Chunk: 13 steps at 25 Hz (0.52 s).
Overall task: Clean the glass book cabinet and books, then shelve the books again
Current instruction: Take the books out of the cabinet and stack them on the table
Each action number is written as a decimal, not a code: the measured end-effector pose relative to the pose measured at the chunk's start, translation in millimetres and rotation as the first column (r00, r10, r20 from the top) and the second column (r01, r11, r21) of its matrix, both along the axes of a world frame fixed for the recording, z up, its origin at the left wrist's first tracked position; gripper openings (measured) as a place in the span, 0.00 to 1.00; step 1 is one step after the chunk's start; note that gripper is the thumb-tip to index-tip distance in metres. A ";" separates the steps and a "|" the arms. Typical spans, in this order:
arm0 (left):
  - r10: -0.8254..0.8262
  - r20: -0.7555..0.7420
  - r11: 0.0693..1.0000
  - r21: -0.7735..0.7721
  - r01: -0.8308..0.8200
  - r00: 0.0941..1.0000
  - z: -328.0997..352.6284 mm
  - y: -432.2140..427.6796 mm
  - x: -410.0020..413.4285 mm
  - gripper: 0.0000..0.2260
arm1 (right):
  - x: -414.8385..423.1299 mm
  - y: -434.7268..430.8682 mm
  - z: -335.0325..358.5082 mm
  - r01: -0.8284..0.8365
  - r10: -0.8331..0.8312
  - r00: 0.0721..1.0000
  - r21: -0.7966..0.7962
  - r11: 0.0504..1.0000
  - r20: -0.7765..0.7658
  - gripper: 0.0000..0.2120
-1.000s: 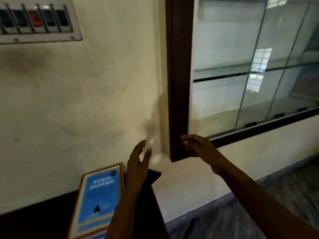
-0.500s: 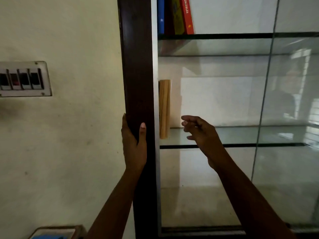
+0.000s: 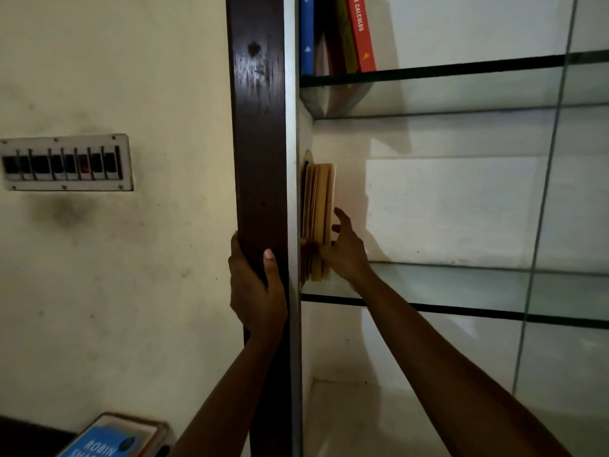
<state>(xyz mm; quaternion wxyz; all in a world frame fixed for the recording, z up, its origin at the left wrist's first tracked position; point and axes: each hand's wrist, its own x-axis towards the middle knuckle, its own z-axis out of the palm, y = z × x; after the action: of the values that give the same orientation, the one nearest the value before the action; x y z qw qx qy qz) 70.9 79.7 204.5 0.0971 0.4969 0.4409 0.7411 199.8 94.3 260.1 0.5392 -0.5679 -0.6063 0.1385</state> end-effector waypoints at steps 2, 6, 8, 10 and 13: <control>-0.011 -0.008 1.000 -0.014 0.011 1.000 0.7 -1.7 -0.5 0.30 | -3.5 1.4 1.0 0.039 -0.045 0.996 0.089 0.995 0.071 0.48; -0.178 -0.039 0.982 -0.066 0.175 0.983 5.5 -7.6 -12.4 0.31 | -10.5 7.7 6.3 0.097 -0.115 0.964 0.087 0.992 0.239 0.38; -0.330 -0.031 0.939 -0.108 0.325 0.943 7.6 -24.6 -23.7 0.29 | -7.2 0.2 6.1 0.076 -0.080 0.972 0.029 0.997 0.223 0.24; -0.342 -0.084 0.939 -0.061 0.338 0.936 0.9 -49.8 -30.7 0.28 | 3.2 -17.8 6.1 0.045 -0.057 0.986 0.076 0.996 0.158 0.17; -0.407 -0.149 0.908 0.041 0.416 0.901 -3.8 -81.9 -27.1 0.26 | 23.2 -62.6 11.5 -0.018 0.019 1.000 0.115 0.993 -0.007 0.15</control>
<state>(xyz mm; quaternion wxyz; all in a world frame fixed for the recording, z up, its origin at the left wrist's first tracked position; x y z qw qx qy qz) 43.8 -2.2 200.7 0.2029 0.6319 0.3048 0.6831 223.0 31.7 271.6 0.5721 -0.5297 -0.6162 0.1109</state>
